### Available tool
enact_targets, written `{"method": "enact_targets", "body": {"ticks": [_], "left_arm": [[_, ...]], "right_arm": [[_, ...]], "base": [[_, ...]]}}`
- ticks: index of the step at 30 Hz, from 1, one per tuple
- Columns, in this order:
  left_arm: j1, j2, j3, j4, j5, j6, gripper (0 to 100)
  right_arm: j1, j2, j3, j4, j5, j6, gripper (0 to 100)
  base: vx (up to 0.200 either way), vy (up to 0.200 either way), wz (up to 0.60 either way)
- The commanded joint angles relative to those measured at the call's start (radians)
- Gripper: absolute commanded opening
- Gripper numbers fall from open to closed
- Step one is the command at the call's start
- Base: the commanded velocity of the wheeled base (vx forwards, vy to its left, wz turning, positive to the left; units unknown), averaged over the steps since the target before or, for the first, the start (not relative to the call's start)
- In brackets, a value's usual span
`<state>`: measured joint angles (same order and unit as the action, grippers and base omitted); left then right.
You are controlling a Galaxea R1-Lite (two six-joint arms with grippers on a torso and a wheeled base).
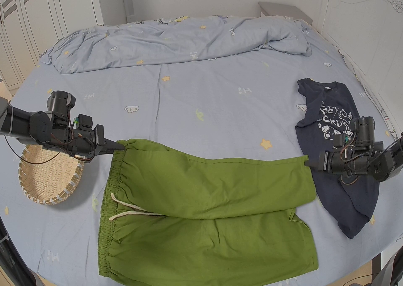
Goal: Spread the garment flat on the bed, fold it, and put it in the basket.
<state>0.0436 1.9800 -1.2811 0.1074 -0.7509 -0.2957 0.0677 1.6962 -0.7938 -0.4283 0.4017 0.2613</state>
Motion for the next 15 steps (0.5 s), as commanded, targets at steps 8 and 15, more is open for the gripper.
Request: {"method": "enact_targets", "body": {"ticks": [8, 15], "left_arm": [[0.05, -0.056, 0.016, -0.046, 0.005, -0.002, 0], [0.07, -0.058, 0.032, -0.109, 0.005, -0.002, 0]], "right_arm": [[0.055, -0.023, -0.338, 0.177, -0.043, -0.005, 0], [0.073, -0.039, -0.481, 0.292, -0.044, -0.014, 0]], "base": [[0.0, 0.0, 0.0], [0.0, 0.0, 0.0]]}}
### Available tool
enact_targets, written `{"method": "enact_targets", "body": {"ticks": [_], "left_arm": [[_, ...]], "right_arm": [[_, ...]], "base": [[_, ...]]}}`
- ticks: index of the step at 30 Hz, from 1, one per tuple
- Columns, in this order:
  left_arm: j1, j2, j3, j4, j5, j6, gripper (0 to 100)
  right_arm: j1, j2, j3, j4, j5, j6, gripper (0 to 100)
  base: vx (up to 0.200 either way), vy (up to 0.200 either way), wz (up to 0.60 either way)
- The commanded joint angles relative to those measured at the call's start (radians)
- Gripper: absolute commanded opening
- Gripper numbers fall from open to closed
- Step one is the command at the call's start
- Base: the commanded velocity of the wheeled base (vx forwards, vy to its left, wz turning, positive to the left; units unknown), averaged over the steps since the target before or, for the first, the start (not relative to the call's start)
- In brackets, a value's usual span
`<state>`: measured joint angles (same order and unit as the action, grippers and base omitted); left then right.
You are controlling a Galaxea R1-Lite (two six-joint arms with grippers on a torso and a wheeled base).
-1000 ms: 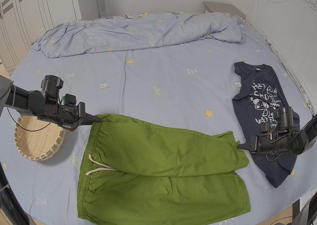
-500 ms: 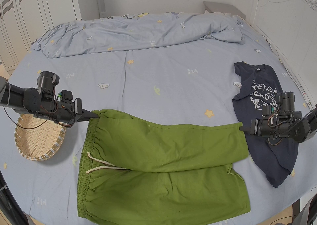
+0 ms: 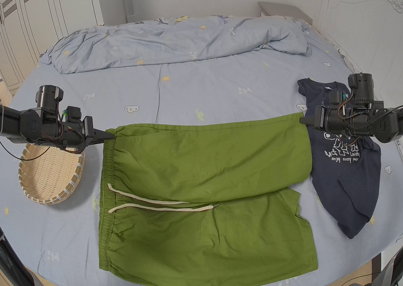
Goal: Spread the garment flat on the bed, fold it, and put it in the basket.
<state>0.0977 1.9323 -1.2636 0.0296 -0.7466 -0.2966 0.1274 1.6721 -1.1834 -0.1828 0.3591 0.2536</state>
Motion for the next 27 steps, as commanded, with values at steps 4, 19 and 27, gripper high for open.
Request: {"method": "enact_targets", "body": {"ticks": [4, 19, 27], "left_arm": [[0.025, -0.012, 0.021, -0.046, 0.001, -0.001, 0], [0.059, -0.01, 0.07, -0.149, 0.024, -0.001, 0], [0.056, -0.007, 0.079, -0.166, 0.024, 0.001, 0]], "right_arm": [[0.029, -0.014, -0.136, 0.051, -0.049, -0.045, 0], [0.152, 0.107, -0.278, -0.053, -0.315, -0.148, 0], [0.21, -0.045, -0.159, -0.057, -0.312, -0.142, 0]], "base": [[0.0, 0.0, 0.0], [0.0, 0.0, 0.0], [0.0, 0.0, 0.0]]}}
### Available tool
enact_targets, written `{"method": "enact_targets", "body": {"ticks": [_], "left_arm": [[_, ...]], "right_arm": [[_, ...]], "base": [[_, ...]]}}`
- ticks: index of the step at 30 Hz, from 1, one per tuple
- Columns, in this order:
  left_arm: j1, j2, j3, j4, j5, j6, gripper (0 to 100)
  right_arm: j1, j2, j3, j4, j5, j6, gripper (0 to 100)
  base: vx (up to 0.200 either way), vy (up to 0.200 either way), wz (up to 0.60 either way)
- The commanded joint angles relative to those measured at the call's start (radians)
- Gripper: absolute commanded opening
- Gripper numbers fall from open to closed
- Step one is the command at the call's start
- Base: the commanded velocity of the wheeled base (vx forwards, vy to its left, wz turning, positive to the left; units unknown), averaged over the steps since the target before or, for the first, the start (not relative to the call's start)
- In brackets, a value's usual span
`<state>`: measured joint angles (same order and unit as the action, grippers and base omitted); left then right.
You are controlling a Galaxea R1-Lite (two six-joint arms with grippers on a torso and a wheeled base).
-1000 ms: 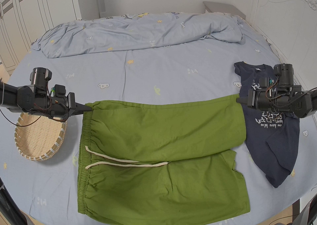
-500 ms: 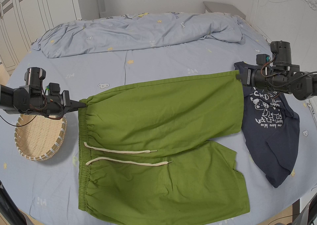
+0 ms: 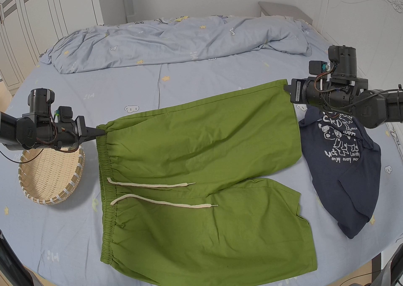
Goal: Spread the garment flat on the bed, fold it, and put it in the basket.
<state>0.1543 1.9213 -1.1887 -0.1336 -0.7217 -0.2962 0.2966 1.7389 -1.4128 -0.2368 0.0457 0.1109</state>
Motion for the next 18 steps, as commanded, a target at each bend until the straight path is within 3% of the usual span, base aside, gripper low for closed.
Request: {"method": "enact_targets", "body": {"ticks": [1, 11, 18], "left_arm": [[-0.001, 0.004, 0.004, -0.003, -0.001, 0.0, 0], [0.001, 0.001, 0.006, -0.003, -0.002, 0.0, 0], [-0.001, -0.001, 0.014, -0.004, -0.002, 0.0, 0]], "right_arm": [[0.042, -0.114, 0.072, -0.002, 0.002, 0.001, 0], [0.136, -0.374, 0.259, 0.007, 0.0, -0.007, 0], [0.151, -0.476, 0.4, 0.008, 0.0, -0.007, 0]], "base": [[0.0, 0.0, 0.0], [0.0, 0.0, 0.0], [0.0, 0.0, 0.0]]}}
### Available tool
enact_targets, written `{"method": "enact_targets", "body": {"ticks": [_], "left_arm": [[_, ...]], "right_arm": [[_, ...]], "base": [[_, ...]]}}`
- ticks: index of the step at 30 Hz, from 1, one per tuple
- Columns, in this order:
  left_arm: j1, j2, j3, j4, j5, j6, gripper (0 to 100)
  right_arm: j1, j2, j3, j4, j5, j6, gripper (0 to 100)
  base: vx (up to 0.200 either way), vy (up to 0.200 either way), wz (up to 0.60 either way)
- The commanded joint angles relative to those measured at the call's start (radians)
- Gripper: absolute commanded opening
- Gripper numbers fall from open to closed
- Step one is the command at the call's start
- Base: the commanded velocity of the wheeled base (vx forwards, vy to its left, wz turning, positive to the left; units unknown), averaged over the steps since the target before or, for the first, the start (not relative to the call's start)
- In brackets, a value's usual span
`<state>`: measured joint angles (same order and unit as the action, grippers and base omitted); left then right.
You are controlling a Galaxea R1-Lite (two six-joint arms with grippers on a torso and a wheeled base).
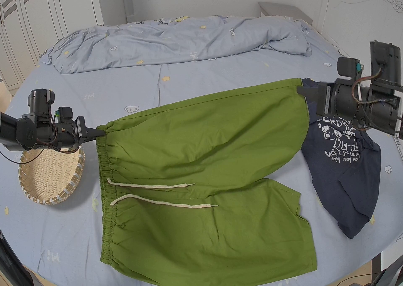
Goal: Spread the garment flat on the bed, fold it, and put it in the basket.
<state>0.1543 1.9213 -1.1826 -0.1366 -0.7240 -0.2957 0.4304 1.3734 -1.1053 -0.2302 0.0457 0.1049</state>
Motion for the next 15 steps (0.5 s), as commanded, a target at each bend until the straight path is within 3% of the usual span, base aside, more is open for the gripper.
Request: {"method": "enact_targets", "body": {"ticks": [1, 6, 11, 15], "left_arm": [[-0.002, -0.001, 0.011, -0.001, 0.0, 0.0, 0], [-0.005, -0.001, 0.018, -0.017, 0.0, 0.0, 0], [-0.004, 0.002, 0.029, -0.057, 0.002, 0.0, 0], [-0.002, 0.004, 0.032, -0.063, 0.002, 0.0, 0]], "right_arm": [[0.016, -0.117, 0.113, 0.002, 0.0, -0.001, 0], [-0.007, -0.096, 0.154, 0.0, 0.0, 0.004, 0], [-0.048, 0.058, 0.133, -0.017, 0.003, 0.007, 0], [-0.091, 0.199, 0.068, -0.127, -0.001, 0.01, 0]], "base": [[0.0, 0.0, 0.0], [0.0, 0.0, 0.0], [0.0, 0.0, 0.0], [0.0, 0.0, 0.0]]}}
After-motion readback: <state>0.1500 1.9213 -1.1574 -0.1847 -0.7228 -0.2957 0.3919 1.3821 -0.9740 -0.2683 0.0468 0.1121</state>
